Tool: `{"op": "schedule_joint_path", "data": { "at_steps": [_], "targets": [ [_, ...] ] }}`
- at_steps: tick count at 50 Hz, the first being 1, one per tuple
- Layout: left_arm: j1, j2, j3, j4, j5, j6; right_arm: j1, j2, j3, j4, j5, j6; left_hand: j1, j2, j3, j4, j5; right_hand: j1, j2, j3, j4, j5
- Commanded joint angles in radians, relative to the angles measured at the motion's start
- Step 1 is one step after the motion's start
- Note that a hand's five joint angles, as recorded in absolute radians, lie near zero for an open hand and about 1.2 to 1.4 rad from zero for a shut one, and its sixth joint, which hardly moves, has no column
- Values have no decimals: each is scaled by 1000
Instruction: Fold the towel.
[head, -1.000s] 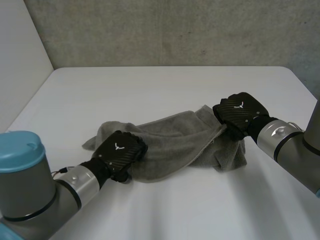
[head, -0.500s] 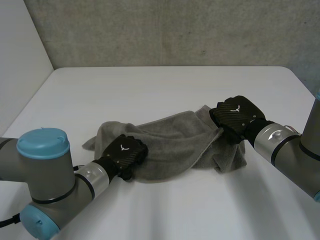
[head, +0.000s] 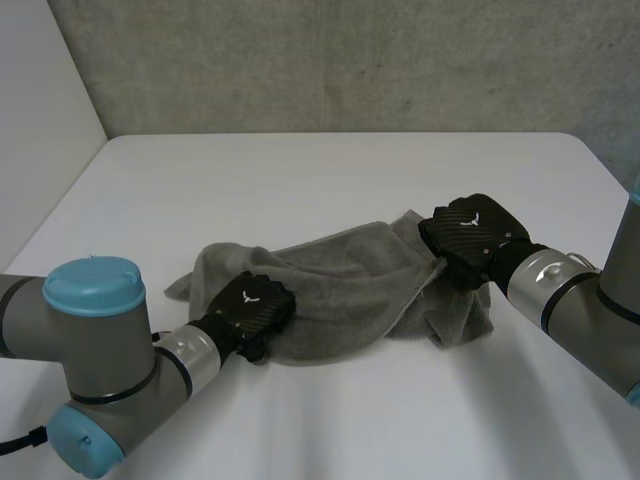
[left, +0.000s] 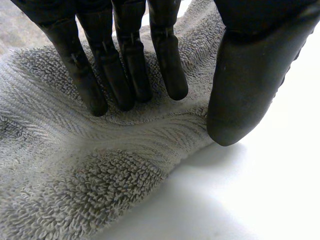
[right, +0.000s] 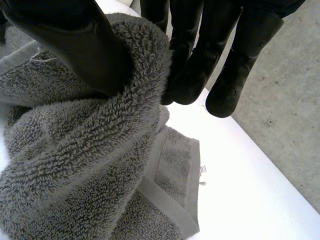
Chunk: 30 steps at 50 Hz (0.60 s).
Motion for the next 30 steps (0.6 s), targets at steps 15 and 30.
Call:
{"op": "schedule_joint_path", "data": {
  "at_steps": [15, 30],
  "targets": [
    [0, -24, 7, -7, 0, 1, 0, 0, 5, -5, 0, -2, 68, 60, 59, 58, 62, 86, 108, 54, 57, 87],
    [6, 3, 11, -13, -8, 0, -5, -8, 5, -2, 9, -2, 631, 623, 622, 621, 625, 86, 108, 54, 57, 87]
  ]
}}
